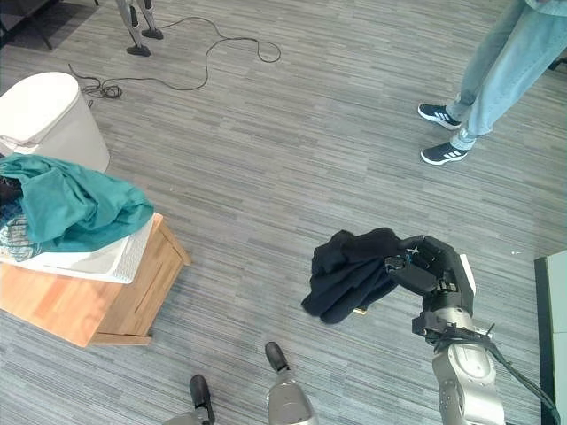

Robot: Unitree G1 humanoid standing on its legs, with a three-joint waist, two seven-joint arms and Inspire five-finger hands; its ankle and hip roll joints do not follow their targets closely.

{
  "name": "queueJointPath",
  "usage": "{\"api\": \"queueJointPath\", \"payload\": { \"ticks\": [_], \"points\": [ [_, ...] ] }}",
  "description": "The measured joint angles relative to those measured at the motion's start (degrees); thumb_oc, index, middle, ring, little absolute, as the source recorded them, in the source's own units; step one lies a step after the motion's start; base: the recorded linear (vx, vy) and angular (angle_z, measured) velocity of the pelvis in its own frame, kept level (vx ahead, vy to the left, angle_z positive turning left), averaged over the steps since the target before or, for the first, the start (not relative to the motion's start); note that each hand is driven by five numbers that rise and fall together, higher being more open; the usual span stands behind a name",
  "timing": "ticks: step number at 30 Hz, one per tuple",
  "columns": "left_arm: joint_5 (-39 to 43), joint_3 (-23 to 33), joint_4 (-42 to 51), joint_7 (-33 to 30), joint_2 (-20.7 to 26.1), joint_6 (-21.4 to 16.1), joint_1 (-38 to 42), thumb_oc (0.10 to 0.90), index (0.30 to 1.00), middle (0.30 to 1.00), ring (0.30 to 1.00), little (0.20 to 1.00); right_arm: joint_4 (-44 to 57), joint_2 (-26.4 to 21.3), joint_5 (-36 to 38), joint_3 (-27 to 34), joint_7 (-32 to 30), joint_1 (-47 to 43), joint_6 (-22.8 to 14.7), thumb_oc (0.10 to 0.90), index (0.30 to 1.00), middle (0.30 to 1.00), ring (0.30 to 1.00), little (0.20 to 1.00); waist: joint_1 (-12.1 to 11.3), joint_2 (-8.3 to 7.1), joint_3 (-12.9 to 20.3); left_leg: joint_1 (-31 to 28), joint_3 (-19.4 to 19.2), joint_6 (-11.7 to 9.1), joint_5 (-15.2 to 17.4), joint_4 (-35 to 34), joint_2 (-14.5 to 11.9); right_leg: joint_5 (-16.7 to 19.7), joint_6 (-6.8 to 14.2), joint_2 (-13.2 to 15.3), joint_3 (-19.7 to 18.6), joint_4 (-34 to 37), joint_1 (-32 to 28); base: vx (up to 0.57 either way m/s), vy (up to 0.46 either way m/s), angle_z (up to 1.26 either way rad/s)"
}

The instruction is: Pick up bed clothes into laundry basket.

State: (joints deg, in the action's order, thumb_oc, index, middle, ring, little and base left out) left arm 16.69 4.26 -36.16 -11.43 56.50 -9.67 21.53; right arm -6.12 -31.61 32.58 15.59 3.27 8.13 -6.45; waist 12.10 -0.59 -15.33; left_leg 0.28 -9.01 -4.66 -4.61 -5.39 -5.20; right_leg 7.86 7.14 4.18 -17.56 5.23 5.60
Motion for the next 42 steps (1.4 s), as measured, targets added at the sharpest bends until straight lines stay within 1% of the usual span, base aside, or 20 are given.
{"api": "queueJointPath", "payload": {
  "ticks": [5,7,11,18,23,27,29,31,33,34,40,41,42],
  "points": [
    [-1.19,-2.78,-3.16,0.85,0.00,0.72,1.56,0.400,0.300,0.300,0.300,0.300,0.01,-0.17,0.00,-0.16,0.27,-0.22,0.00,0.400,0.300,0.300,0.300,0.300,0.19,0.02,0.02,0.26,0.04,0.00,0.00,0.01,0.07,0.00,-0.01,0.06,0.03,-0.01,0.22,0.00,0.000,0.00],
    [-1.17,-3.98,-5.42,0.85,0.00,0.85,3.22,0.400,0.300,0.300,0.300,0.300,0.03,-1.09,0.03,-0.80,0.27,-0.24,0.00,0.400,0.300,0.300,0.300,0.300,0.50,0.01,0.02,0.69,0.06,0.00,-0.01,0.00,0.08,0.00,-0.01,0.10,0.06,-0.01,0.63,0.00,0.000,0.00],
    [-1.13,-4.33,-8.07,0.85,0.00,1.05,4.90,0.400,0.300,0.300,0.300,0.300,0.03,-1.52,0.05,-1.32,0.21,-0.08,0.02,0.400,0.300,0.300,0.300,0.300,1.69,0.00,0.02,1.22,-0.09,-0.05,-0.04,0.00,0.02,0.08,-0.08,0.00,-0.02,-0.01,1.29,0.01,0.007,-0.02],
    [-0.92,-4.49,-12.74,0.84,0.09,1.25,10.89,0.400,0.300,0.300,0.300,0.300,0.00,-1.65,0.14,-1.29,0.08,0.08,0.10,0.400,0.300,0.300,0.300,0.300,2.63,-0.02,0.03,2.17,-0.13,-0.06,-0.04,0.01,0.01,0.09,-0.10,-0.01,-0.02,-0.03,2.27,0.00,0.002,0.00],
    [-0.95,-8.23,-18.41,0.85,2.60,1.47,16.17,0.400,0.300,0.300,0.300,0.300,-0.15,-3.26,0.21,-1.74,-0.20,0.27,0.18,0.400,0.300,0.300,0.300,0.300,2.90,-0.07,0.01,3.87,-0.17,-0.21,-0.14,0.02,0.01,0.28,-0.28,-0.02,-0.01,-0.03,3.98,-0.01,0.002,0.00],
    [-0.48,-8.18,-22.57,0.85,3.95,1.47,17.98,0.400,0.300,0.300,0.300,0.300,-0.17,-3.94,0.22,-1.67,-0.61,0.81,0.39,0.400,0.300,0.300,0.300,0.300,2.96,-0.22,-0.05,5.04,-0.18,-0.31,-0.24,0.03,-0.32,0.36,-0.33,-0.33,0.00,-0.04,5.16,0.00,0.003,-0.01],
    [1.24,-7.83,-24.63,0.85,4.04,1.92,17.99,0.400,0.300,0.300,0.300,0.300,-0.18,-3.86,0.23,-1.70,-0.98,1.67,0.63,0.400,0.300,0.300,0.300,0.300,2.87,-0.67,-0.31,5.11,-0.26,-0.47,-0.12,0.03,-0.70,0.36,-0.34,-0.73,0.01,-0.04,5.29,0.01,0.007,-0.02],
    [1.34,-7.43,-25.49,0.87,4.45,2.63,17.97,0.400,0.300,0.300,0.300,0.300,-0.17,-3.86,0.22,-1.78,-0.96,2.28,1.12,0.400,0.300,0.300,0.300,0.300,2.71,-1.44,-0.70,5.25,-0.25,-0.59,-0.14,0.07,-1.00,0.36,-0.34,-1.07,0.09,-0.04,5.43,0.00,0.000,0.00],
    [1.29,-7.40,-26.40,0.87,4.69,2.94,17.91,0.400,0.300,0.300,0.300,0.300,-0.17,-3.86,0.23,-1.67,-1.01,2.36,1.12,0.400,0.300,0.300,0.300,0.300,2.72,-1.78,-0.70,5.65,-0.25,-0.62,-0.15,0.07,-1.03,0.39,-0.38,-1.09,0.08,-0.04,5.86,0.00,0.000,0.00],
    [1.27,-7.31,-26.42,0.87,5.14,3.72,17.87,0.400,0.300,0.300,0.300,0.300,-0.17,-3.85,0.22,-1.66,-1.09,2.28,1.14,0.400,0.300,0.300,0.300,0.300,2.76,-2.32,-0.99,6.17,-0.25,-0.70,-0.22,0.14,-0.98,0.49,-0.51,-1.00,0.05,-0.04,6.39,0.00,0.000,0.00],
    [-0.71,-7.31,-26.54,0.87,5.37,3.77,17.86,0.400,0.300,0.300,0.300,0.300,-0.12,-3.81,0.22,-2.43,-1.04,1.71,1.16,0.400,0.300,0.300,0.300,0.300,2.88,-3.63,-2.02,7.14,-0.22,-0.81,-0.33,0.27,-0.97,0.59,-0.65,-1.02,0.07,-0.04,7.31,-0.02,0.005,0.01],
    [-1.21,-7.64,-26.75,0.99,5.34,3.75,17.79,0.435,0.352,0.352,0.352,0.352,-0.09,-3.82,0.22,-2.79,-1.00,1.47,1.16,0.400,0.300,0.300,0.300,0.300,2.96,-3.85,-2.14,7.24,-0.24,-0.81,-0.33,0.27,-0.99,0.60,-0.66,-1.12,0.06,-0.04,7.42,0.00,0.000,0.00],
    [-1.25,-7.78,-27.00,1.25,5.36,3.75,17.67,0.800,0.900,0.900,0.900,0.900,0.04,-3.82,0.22,-3.25,-0.95,1.04,1.16,0.400,0.300,0.300,0.300,0.300,3.01,-4.12,-2.46,7.33,-0.27,-0.86,-0.35,0.26,-1.05,0.63,-0.69,-1.20,0.03,-0.04,7.56,0.00,0.000,0.00]
  ]
}}
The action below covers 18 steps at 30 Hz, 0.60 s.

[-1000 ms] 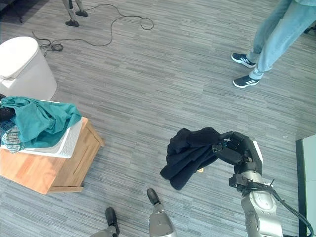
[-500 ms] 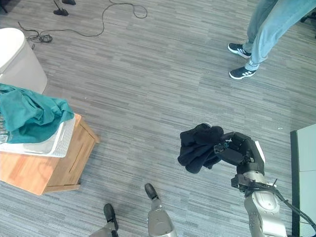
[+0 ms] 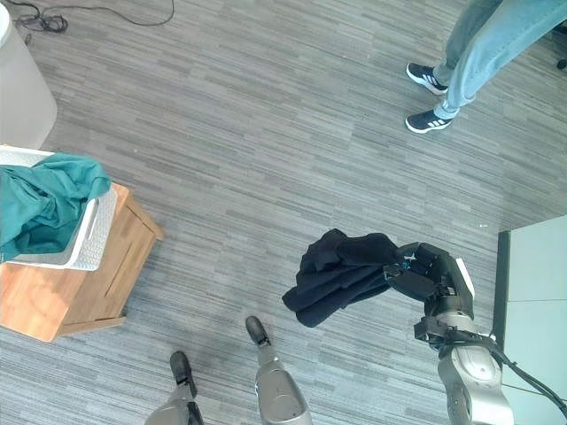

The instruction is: Pick up bed clothes into laundry basket.

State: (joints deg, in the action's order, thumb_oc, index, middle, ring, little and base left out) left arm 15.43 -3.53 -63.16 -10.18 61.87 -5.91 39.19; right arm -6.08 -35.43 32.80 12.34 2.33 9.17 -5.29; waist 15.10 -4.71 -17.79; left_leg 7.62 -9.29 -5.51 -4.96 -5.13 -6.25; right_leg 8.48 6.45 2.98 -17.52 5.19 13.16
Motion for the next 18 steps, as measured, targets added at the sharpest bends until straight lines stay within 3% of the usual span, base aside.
{"api": "queueJointPath", "payload": {
  "ticks": [11,18],
  "points": [
    [-1.00,-0.42,-1.94,3.31,-0.27,0.41,0.33,0.800,0.900,0.900,0.900,0.900,0.23,0.13,0.03,-0.39,0.09,-0.64,0.01,0.400,0.300,0.300,0.300,0.300,1.14,-0.40,-0.37,-0.61,-2.92,-0.13,-0.02,0.01,-0.72,0.30,-0.37,-0.87,-1.23,-0.01,0.39,0.01,0.004,-0.08],
    [-2.13,-2.32,1.01,3.20,-0.25,0.37,4.15,0.800,0.900,0.900,0.900,0.900,0.07,0.19,0.02,-0.22,0.09,-0.25,0.13,0.400,0.300,0.300,0.300,0.300,1.39,0.47,-0.90,-1.84,-3.12,-0.29,-0.08,-0.23,-0.77,0.60,-0.62,-0.99,-1.38,0.00,-0.62,0.01,0.002,-0.03]
  ]
}}
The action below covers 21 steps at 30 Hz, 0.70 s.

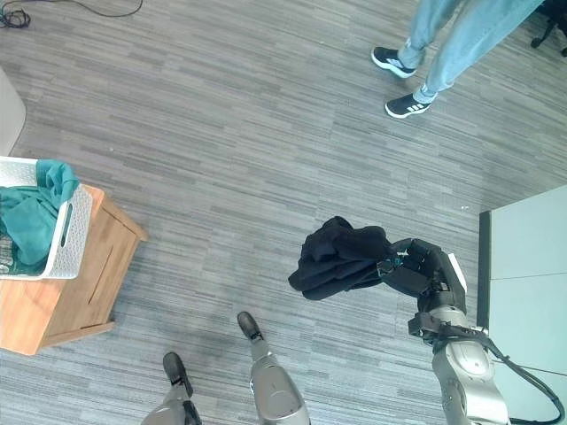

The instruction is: Pick up bed clothes into laundry basket.

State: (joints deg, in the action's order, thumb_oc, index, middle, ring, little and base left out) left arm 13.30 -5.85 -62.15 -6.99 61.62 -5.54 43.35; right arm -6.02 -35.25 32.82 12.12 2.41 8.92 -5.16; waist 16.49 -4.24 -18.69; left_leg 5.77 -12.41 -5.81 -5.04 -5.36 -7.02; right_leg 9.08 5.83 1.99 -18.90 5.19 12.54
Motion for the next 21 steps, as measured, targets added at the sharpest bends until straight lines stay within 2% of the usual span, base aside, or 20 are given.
{"api": "queueJointPath", "payload": {
  "ticks": [5,8,10,11,13,16,17,19,21],
  "points": [
    [0.00,-0.54,8.48,-1.07,0.06,-0.71,0.55,0.800,0.900,0.900,0.900,0.900,-0.09,-0.06,-0.12,0.02,0.10,-0.13,0.47,0.400,0.300,0.300,0.300,0.300,-0.43,1.65,-0.93,-0.45,0.18,-0.31,-0.03,-0.02,-0.02,0.03,-0.03,0.07,0.25,0.01,-0.56,0.00,0.000,0.00],
    [0.00,-0.66,14.38,-2.71,0.07,-1.45,0.49,0.800,0.900,0.900,0.900,0.900,-0.30,-0.37,-0.32,0.04,0.02,-0.39,0.62,0.400,0.300,0.300,0.300,0.300,-0.53,1.70,-0.96,-0.48,0.37,-0.35,-0.08,0.06,-0.01,0.06,-0.08,0.00,0.54,0.00,-0.71,0.00,-0.005,0.01],
    [0.15,-1.02,24.15,-3.61,-0.05,-2.72,-0.35,0.800,0.900,0.900,0.900,0.900,-2.24,-9.59,-1.31,-0.18,0.03,-2.14,1.46,0.400,0.300,0.300,0.300,0.300,-1.27,1.70,-0.95,-0.86,0.39,-0.24,-0.16,0.24,0.18,0.08,-0.07,0.38,0.63,-0.01,-1.22,-0.01,-0.019,0.04],
    [0.15,-1.00,27.12,-3.89,-0.11,-4.05,-0.84,0.800,0.900,0.900,0.900,0.900,-4.07,-12.35,-1.33,0.54,-0.07,-3.72,1.46,0.400,0.300,0.300,0.300,0.300,-1.50,1.68,-0.94,-1.14,0.44,-0.24,-0.16,0.25,0.21,0.08,-0.07,0.42,0.82,-0.01,-1.56,0.00,-0.023,0.04],
    [2.25,-0.72,33.66,-4.13,-0.14,-7.05,-3.80,0.800,0.900,0.900,0.900,0.900,-9.01,-21.44,-2.54,0.84,-0.26,-8.37,1.32,0.400,0.300,0.300,0.300,0.300,-2.43,1.94,-0.88,-2.01,0.44,-0.24,-0.11,0.12,0.25,0.08,-0.07,0.44,1.23,-0.01,-2.39,-0.02,-0.011,0.01],
    [5.52,-0.20,39.02,-4.08,-1.24,-9.71,-7.66,0.800,0.900,0.900,0.900,0.900,-11.57,-26.09,-2.88,2.01,-1.90,-14.39,0.75,0.400,0.300,0.300,0.300,0.300,-4.08,2.03,-0.81,-2.99,0.53,-0.33,-0.04,0.00,-0.16,0.06,-0.10,-0.11,1.37,0.00,-3.30,0.00,0.000,0.00],
    [7.48,0.52,41.06,-3.78,-2.67,-9.94,-10.00,0.800,0.900,0.900,0.900,0.900,-10.96,-26.91,-3.33,1.97,-2.13,-16.56,0.35,0.400,0.300,0.300,0.300,0.300,-4.83,2.13,-0.76,-3.38,0.85,-0.34,-0.04,0.00,-0.21,0.05,-0.10,-0.22,1.50,0.00,-3.76,-0.02,0.013,0.04],
    [10.39,2.43,44.26,-3.43,-8.75,-10.66,-14.45,0.800,0.900,0.900,0.900,0.900,-10.21,-26.98,-3.67,1.15,-2.27,-19.43,-0.68,0.400,0.300,0.300,0.300,0.300,-5.80,2.82,-0.29,-3.65,2.05,-0.30,-0.04,0.02,-0.12,-0.09,-0.27,-0.13,2.24,-0.02,-4.54,-0.04,0.027,0.24],
    [14.36,2.65,45.31,-2.19,-17.17,-10.71,-17.97,0.800,0.900,0.900,0.900,0.900,-8.60,-26.71,-5.22,-1.06,-2.52,-20.45,-0.87,0.400,0.300,0.300,0.300,0.300,-6.10,3.76,0.22,-3.57,4.72,-0.11,-0.18,0.02,-0.06,-0.66,-0.60,0.21,3.62,-0.21,-5.75,-0.07,-0.004,0.54]
  ]
}}
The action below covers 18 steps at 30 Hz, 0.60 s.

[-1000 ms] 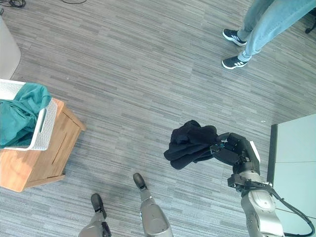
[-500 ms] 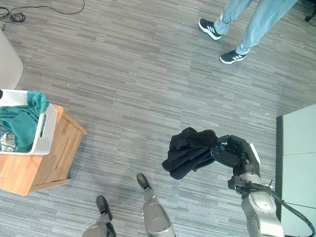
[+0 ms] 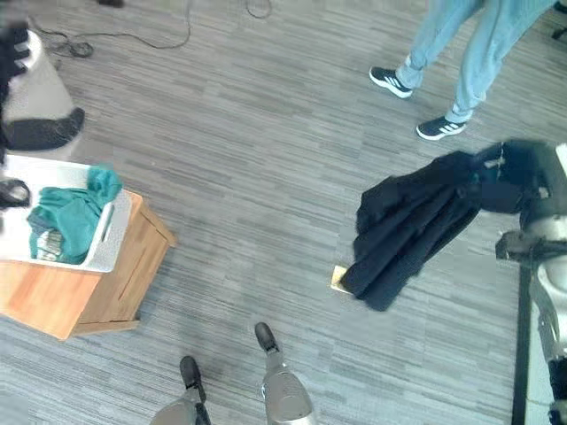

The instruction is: Pick up bed clothes into laundry basket.

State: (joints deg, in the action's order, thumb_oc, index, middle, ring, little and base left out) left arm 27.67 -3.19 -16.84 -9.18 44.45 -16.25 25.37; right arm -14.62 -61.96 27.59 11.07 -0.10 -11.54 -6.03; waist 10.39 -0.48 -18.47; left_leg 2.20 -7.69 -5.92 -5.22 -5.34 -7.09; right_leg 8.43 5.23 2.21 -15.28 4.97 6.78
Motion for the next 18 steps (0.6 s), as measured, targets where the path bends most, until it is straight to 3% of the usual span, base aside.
{"api": "queueJointPath", "payload": {
  "ticks": [4,6,7,8,14,17,18],
  "points": [
    [5.80,-0.75,0.35,2.22,-12.36,0.34,-7.89,0.800,0.900,0.900,0.900,0.900,5.73,2.48,-3.80,-4.01,0.27,-0.31,0.46,0.400,0.300,0.300,0.300,0.300,-1.39,1.36,0.24,0.68,4.34,0.75,-0.60,0.10,0.34,-2.42,0.30,-0.06,0.88,-2.40,-0.70,-0.02,-0.154,0.48],
    [6.34,-0.60,2.18,3.30,-14.88,1.06,-11.94,0.800,0.900,0.900,0.900,0.900,7.56,2.71,-4.57,-5.34,1.11,-1.08,0.49,0.400,0.300,0.300,0.300,0.300,-1.69,1.70,0.39,0.72,5.28,0.77,-0.55,-0.02,0.51,-2.40,0.26,0.58,1.93,-1.44,-1.31,0.02,-0.266,0.39],
    [7.45,-0.64,2.90,5.09,-17.77,1.31,-16.33,0.800,0.900,0.900,0.900,0.900,8.91,2.79,-4.88,-7.21,1.36,-2.52,0.47,0.400,0.300,0.300,0.300,0.300,-3.24,2.32,0.35,1.53,7.00,0.54,-0.81,0.75,0.96,-3.11,-0.11,0.05,3.22,-2.56,-1.34,-0.01,-0.227,0.56],
    [8.51,-0.72,3.05,5.90,-19.98,1.81,-19.04,0.800,0.900,0.900,0.900,0.900,8.88,2.74,-4.90,-8.68,1.60,-3.71,0.55,0.400,0.300,0.300,0.300,0.300,-3.10,2.68,0.40,1.35,8.75,0.51,-0.94,1.10,0.92,-4.00,-0.53,0.06,4.25,-3.63,-1.71,-0.03,-0.232,0.82],
    [13.42,3.70,3.03,6.54,-25.50,3.74,-31.44,0.800,0.900,0.900,0.900,0.900,7.76,0.81,-6.20,-20.09,2.96,-18.67,2.22,0.400,0.300,0.300,0.300,0.300,-7.63,4.10,1.00,1.05,13.58,-0.29,-1.90,1.20,0.59,-4.78,-0.50,-0.30,7.75,-1.78,-5.66,-0.03,-0.281,0.47],
    [15.09,4.43,3.01,6.63,-25.33,4.01,-33.27,0.800,0.900,0.900,0.900,0.900,4.16,-1.25,-6.41,-27.32,3.52,-28.43,2.25,0.400,0.300,0.300,0.300,0.300,-9.46,4.69,1.33,1.57,16.98,-1.42,-2.78,1.61,0.17,-5.92,-1.59,-1.48,9.02,-2.15,-7.40,-0.08,-0.301,0.64],
    [15.01,4.37,2.96,7.17,-24.96,4.12,-33.31,0.800,0.900,0.900,0.900,0.900,-0.28,-2.06,-6.98,-33.82,3.46,-36.42,2.59,0.400,0.300,0.300,0.300,0.300,-9.91,4.77,1.47,2.35,19.28,-2.20,-3.23,2.68,-0.31,-7.23,-2.75,-3.00,8.43,-2.83,-8.19,-0.04,-0.179,0.90]
  ]
}}
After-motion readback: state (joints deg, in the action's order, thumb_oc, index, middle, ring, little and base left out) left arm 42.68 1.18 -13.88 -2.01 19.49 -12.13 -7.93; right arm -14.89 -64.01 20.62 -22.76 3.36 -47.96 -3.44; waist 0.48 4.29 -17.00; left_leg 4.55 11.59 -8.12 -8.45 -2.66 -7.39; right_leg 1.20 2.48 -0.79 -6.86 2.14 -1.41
